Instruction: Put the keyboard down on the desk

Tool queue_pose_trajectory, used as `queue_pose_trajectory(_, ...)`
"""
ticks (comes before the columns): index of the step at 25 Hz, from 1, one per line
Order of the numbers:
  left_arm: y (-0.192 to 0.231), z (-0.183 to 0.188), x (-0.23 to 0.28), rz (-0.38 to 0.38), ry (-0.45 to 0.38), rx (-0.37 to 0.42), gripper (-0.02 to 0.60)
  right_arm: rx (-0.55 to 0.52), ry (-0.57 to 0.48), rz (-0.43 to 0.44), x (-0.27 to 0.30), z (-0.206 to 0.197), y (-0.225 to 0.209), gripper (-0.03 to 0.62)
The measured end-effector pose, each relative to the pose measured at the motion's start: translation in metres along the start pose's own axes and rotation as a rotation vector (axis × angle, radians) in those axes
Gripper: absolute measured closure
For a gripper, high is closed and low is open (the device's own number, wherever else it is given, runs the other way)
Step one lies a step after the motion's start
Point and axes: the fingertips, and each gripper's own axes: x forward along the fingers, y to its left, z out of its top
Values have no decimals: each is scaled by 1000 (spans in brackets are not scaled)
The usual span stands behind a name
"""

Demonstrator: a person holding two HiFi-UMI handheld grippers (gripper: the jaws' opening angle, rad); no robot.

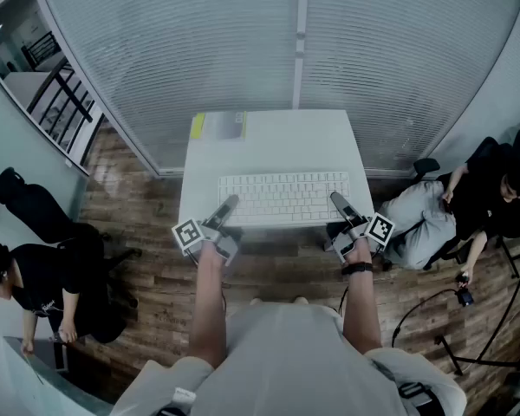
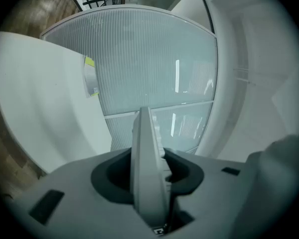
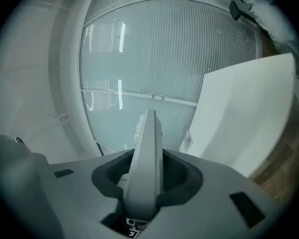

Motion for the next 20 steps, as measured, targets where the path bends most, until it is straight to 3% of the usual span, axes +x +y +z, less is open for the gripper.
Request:
queue_pose_trajectory(11,0,-6,1,1,-28,6,445,-10,15,7,2,9,4,467)
queue_pose_trajectory(20,-1,-12,-7,0,-66,-42,445,83,30,41,3,11,9,458)
